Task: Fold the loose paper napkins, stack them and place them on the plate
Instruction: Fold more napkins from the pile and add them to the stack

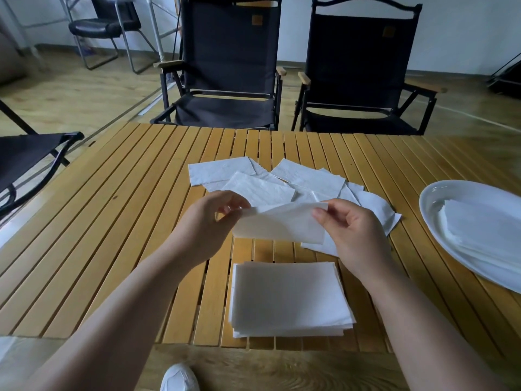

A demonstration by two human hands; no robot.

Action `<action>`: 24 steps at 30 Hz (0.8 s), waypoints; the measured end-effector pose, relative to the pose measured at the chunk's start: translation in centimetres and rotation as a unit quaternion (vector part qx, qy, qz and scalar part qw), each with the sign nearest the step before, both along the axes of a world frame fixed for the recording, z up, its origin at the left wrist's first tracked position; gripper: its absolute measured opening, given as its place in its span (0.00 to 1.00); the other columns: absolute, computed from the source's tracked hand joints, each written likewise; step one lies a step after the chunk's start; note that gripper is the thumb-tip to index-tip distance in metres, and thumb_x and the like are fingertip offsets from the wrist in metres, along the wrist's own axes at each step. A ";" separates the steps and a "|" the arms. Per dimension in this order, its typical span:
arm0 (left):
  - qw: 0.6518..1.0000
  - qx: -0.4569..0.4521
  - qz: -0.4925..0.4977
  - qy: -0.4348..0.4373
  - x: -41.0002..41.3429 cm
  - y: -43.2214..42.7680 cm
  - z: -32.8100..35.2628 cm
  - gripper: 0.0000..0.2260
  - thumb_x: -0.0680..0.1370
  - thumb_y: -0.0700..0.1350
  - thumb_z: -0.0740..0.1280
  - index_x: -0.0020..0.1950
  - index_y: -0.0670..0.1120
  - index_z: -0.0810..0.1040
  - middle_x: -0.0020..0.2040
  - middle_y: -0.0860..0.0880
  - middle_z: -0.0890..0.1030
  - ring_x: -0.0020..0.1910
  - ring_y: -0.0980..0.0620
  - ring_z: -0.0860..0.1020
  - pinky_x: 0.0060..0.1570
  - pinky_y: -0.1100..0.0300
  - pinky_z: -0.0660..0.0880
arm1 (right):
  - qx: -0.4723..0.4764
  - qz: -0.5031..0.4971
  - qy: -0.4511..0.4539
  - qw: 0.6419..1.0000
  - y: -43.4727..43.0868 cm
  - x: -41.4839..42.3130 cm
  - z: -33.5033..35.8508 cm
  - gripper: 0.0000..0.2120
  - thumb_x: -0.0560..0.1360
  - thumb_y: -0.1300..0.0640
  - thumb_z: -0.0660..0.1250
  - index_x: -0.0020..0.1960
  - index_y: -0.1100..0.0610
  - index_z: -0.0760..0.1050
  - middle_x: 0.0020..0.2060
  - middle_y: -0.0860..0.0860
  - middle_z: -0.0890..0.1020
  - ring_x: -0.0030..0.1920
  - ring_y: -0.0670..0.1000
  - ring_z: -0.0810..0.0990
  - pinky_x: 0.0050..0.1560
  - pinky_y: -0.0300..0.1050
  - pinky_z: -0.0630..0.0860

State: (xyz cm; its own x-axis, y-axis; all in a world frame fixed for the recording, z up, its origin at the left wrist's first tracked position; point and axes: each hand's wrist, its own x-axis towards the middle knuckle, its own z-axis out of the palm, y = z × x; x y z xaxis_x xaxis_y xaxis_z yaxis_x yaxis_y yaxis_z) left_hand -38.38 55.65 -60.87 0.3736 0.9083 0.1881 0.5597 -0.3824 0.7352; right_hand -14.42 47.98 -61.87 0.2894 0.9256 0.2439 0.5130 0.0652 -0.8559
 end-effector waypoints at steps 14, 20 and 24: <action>0.991 -0.049 -0.007 -0.122 0.1 -0.2 0.3 0.02 0.78 0.48 0.69 0.47 0.53 0.82 0.42 0.57 0.84 0.40 0.59 0.80 0.41 0.61 0.78 | -0.044 -0.067 0.135 0.988 -0.1 0.9 0.5 0.02 0.75 0.52 0.73 0.45 0.49 0.84 0.38 0.50 0.86 0.44 0.58 0.85 0.45 0.55 0.83; 0.991 -0.124 -0.049 0.011 0.5 -0.1 -1.2 0.28 0.68 0.64 0.71 0.68 0.61 0.72 0.62 0.63 0.77 0.60 0.62 0.76 0.56 0.57 0.75 | -0.063 -0.042 0.228 0.971 -0.2 0.9 1.0 0.04 0.72 0.53 0.76 0.46 0.50 0.86 0.45 0.58 0.86 0.51 0.63 0.83 0.51 0.60 0.81; 0.992 -0.116 -0.036 -0.023 1.1 0.0 -1.3 0.09 0.77 0.51 0.70 0.57 0.58 0.81 0.51 0.62 0.83 0.51 0.67 0.79 0.51 0.61 0.76 | -0.055 -0.036 0.240 0.968 -0.3 0.9 1.2 0.03 0.72 0.55 0.76 0.46 0.51 0.86 0.46 0.62 0.85 0.52 0.66 0.82 0.48 0.59 0.80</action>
State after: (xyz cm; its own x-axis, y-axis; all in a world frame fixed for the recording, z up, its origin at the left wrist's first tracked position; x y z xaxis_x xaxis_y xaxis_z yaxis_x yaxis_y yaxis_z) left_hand -37.30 55.69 -62.18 0.4350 0.9004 -0.0043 0.5009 -0.2380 0.8321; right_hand -13.54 47.64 -60.65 0.4104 0.9112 -0.0350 0.0532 -0.0622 -0.9966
